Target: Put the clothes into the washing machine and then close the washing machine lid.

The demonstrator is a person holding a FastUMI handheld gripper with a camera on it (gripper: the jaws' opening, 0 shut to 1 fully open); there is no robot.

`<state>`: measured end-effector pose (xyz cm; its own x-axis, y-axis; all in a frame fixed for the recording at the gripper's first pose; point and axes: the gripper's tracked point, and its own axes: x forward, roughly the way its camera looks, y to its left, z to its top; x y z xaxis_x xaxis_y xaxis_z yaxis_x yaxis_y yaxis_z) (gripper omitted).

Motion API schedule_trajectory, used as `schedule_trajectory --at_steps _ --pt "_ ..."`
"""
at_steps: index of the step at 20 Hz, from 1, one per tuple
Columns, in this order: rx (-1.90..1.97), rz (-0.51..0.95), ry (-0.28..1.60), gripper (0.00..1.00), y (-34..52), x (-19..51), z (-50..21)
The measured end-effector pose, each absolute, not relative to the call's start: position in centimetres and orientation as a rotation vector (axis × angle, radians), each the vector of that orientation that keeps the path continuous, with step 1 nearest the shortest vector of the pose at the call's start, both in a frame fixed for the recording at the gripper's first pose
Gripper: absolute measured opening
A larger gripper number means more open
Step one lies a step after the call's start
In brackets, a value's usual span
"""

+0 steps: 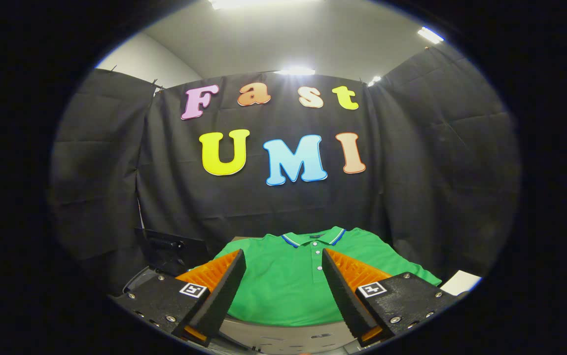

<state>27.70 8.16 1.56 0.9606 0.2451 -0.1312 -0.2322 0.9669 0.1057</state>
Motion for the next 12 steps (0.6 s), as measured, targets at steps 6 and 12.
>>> schedule_trajectory --at_steps 6,12 --pt "0.027 0.202 0.295 0.95 6.8 32.7 -1.0" --pt "-0.011 0.165 0.417 0.95 5.1 37.2 -2.9"
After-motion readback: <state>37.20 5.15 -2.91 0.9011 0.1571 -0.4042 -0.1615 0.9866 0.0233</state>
